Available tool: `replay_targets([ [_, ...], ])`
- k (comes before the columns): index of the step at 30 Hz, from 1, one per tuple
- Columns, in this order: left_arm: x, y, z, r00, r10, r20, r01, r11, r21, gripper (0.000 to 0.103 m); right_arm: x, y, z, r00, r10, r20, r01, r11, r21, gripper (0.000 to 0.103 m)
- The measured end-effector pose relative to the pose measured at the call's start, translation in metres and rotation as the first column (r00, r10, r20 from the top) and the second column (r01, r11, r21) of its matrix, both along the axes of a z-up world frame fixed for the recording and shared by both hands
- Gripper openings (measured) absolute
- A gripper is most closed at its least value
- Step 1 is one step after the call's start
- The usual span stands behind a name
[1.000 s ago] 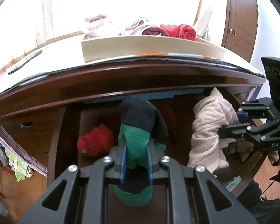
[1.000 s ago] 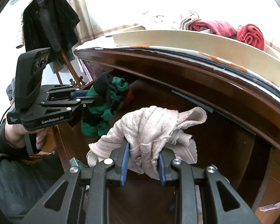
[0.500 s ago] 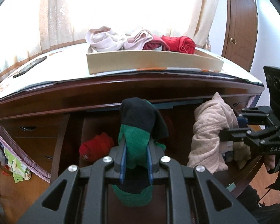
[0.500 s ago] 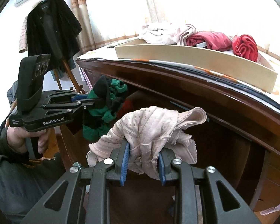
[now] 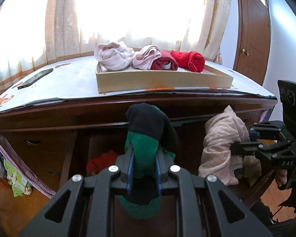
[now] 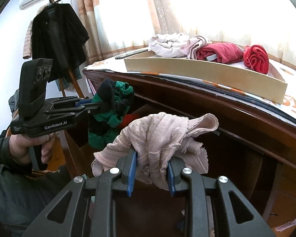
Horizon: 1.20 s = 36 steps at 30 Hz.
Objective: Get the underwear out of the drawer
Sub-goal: 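Lift both held garments out of the drawer up toward the tray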
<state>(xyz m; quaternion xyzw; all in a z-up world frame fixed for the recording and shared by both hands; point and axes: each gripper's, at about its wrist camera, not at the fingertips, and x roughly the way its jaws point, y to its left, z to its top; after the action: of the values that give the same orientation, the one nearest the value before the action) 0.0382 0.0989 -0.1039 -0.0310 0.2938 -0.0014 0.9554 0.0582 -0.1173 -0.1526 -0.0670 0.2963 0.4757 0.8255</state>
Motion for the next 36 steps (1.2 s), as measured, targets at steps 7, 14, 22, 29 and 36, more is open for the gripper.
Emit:
replay_targets([
  [7,-0.003,0.001,0.004,1.0,0.0,0.029,0.0,1.0,0.0,0.016,-0.005,-0.004,0.001,1.0,-0.003,0.024,0.002,1.0,0.023,0.029],
  [14,-0.009,0.001,0.009,0.998,0.0,0.062,0.0,1.0,0.0,0.016,-0.012,-0.008,0.004,0.999,-0.001,0.054,-0.002,0.999,0.048,0.029],
  [22,-0.011,0.0,0.015,0.996,0.0,0.085,0.0,1.0,0.003,0.016,-0.016,-0.012,0.006,0.996,-0.004,0.084,-0.002,0.997,0.075,0.029],
  [29,-0.017,-0.002,0.022,0.992,-0.001,0.126,-0.001,1.0,0.015,0.016,-0.02,-0.018,0.01,0.994,-0.01,0.106,-0.002,0.994,0.112,0.029],
  [36,-0.019,-0.002,0.026,0.989,-0.002,0.149,0.0,1.0,0.012,0.016,-0.02,-0.028,0.014,0.993,-0.035,0.115,0.015,0.985,0.171,0.029],
])
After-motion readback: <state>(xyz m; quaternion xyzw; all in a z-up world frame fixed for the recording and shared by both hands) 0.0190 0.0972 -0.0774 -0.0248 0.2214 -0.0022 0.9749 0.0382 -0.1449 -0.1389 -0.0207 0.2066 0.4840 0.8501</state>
